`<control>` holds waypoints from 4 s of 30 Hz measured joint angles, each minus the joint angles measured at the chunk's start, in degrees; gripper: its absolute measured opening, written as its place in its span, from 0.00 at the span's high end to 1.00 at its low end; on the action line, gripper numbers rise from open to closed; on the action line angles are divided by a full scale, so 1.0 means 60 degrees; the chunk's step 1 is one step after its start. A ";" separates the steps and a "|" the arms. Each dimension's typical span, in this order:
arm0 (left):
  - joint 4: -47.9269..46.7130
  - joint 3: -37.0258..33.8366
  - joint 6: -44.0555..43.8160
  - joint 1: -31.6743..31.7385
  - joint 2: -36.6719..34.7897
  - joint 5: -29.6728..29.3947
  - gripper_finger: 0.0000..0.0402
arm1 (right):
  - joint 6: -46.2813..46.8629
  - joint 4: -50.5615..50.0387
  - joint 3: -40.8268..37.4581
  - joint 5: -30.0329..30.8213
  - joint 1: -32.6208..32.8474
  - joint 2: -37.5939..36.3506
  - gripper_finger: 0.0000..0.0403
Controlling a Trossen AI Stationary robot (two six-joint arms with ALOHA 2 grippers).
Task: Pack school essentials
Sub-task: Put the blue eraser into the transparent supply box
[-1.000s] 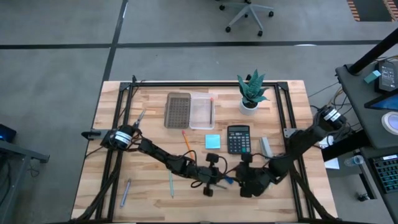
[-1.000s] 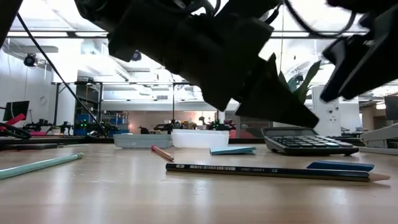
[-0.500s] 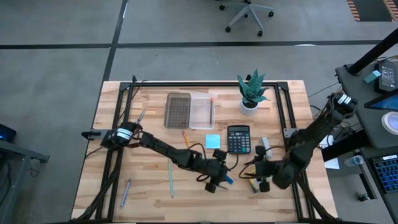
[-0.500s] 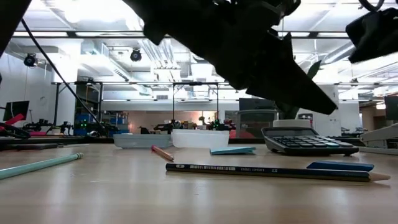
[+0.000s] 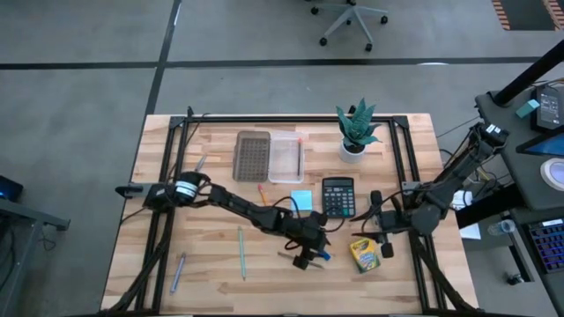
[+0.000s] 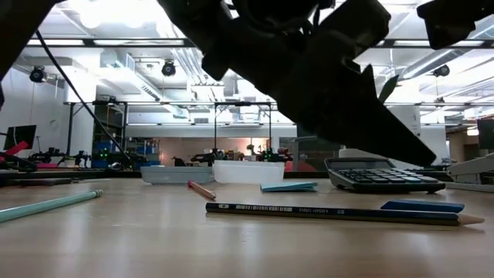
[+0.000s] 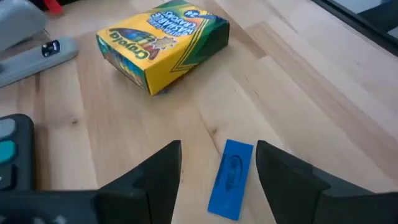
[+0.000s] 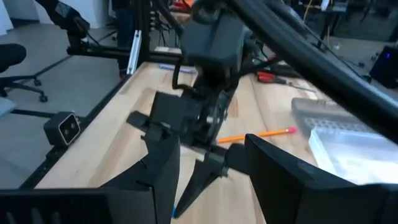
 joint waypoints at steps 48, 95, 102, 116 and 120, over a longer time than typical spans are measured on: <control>0.0105 0.0043 0.0072 0.0005 0.0880 -0.0566 0.96 | -0.0454 0.0812 -0.0208 0.0033 0.0000 0.0284 0.58; -0.0206 0.0014 -0.0478 0.0421 0.0158 -0.1396 1.00 | 0.4911 -0.3179 0.2256 -0.0020 -0.0338 0.6357 0.50; -0.0198 0.0014 -0.0682 0.0436 0.0147 -0.1389 1.00 | 0.5273 -0.3646 0.2706 -0.0070 -0.0616 0.6899 0.49; -0.0188 0.0014 -0.0686 0.0500 0.0143 -0.1382 1.00 | 0.4735 -0.2664 0.2723 -0.0044 -0.0988 0.7944 0.56; -0.0195 0.0014 -0.0688 0.0526 0.0143 -0.1378 1.00 | 0.4581 -0.2406 0.2723 0.0007 -0.1126 0.8173 0.59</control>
